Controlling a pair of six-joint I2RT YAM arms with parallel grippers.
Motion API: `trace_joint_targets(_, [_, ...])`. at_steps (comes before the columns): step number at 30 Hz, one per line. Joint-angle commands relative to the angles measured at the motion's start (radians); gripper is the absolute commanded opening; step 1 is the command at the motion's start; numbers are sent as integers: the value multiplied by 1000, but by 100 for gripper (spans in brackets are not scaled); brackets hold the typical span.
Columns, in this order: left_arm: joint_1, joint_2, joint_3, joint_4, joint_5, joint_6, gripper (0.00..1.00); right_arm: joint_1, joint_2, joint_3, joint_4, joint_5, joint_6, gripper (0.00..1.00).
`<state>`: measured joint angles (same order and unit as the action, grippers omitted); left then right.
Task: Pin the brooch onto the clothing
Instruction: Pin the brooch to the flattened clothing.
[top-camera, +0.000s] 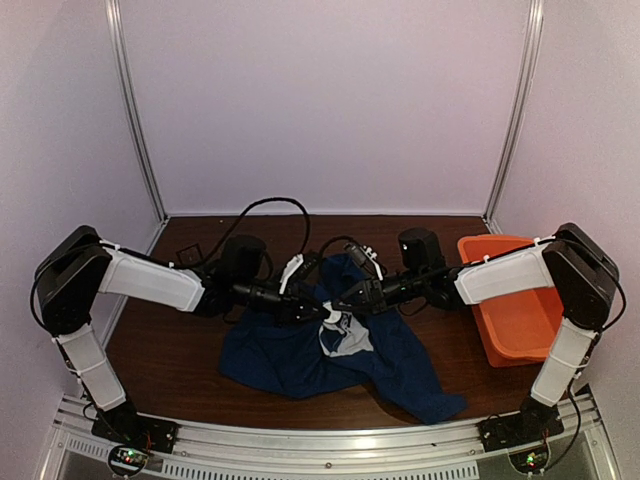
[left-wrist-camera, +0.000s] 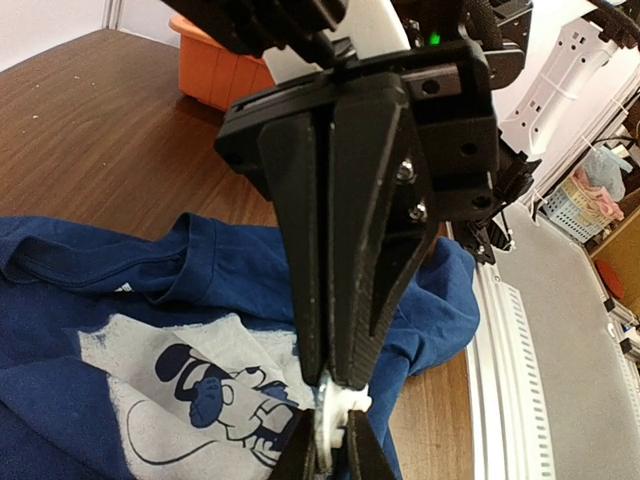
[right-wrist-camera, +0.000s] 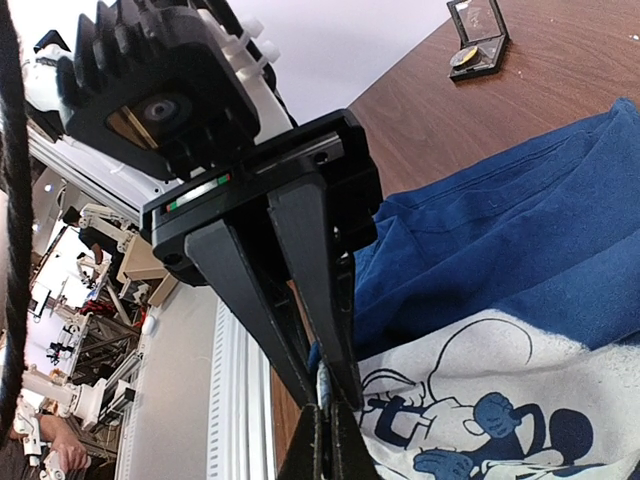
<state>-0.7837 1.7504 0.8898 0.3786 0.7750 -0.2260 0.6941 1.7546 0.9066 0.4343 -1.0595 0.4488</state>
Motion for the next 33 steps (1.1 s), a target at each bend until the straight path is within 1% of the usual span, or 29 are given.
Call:
trace_joint_targets(1, [-25,22,41,-27,-72,48,7,15,3,27,38,-21,11,0])
trace_joint_targets(3, [-22,13,39,-32,-66,60,12,15,1,32,18,-19,-5,0])
trace_joint_targets(8, [-14,-7,44,-73,-54,91,16,14,-4,38,-11,-14,-27,0])
trace_joint_targets(12, [2,-35,28,-75,-51,94,28,12,-4,38,-15,-15,-32,0])
trace_joint_targets(15, [20,-55,4,-51,-52,79,30,13,-5,37,-16,-13,-34,0])
trace_joint_targets(18, [33,-75,-12,-42,-58,74,41,13,-7,37,-25,-11,-40,0])
trace_joint_targets(20, [39,-92,-28,-23,-62,63,47,13,-7,38,-30,-9,-46,0])
trace_joint_targets(26, [47,-117,-49,-21,-88,56,59,13,-10,48,-73,14,-77,0])
trace_joint_targets(29, [49,-129,-71,1,-136,31,68,12,-22,67,-172,73,-151,0])
trace_joint_targets(31, [53,-143,-93,9,-227,1,73,12,-38,87,-242,143,-219,0])
trace_joint_targets(33, [60,-160,-111,-11,-335,-40,79,14,-54,89,-277,227,-251,0])
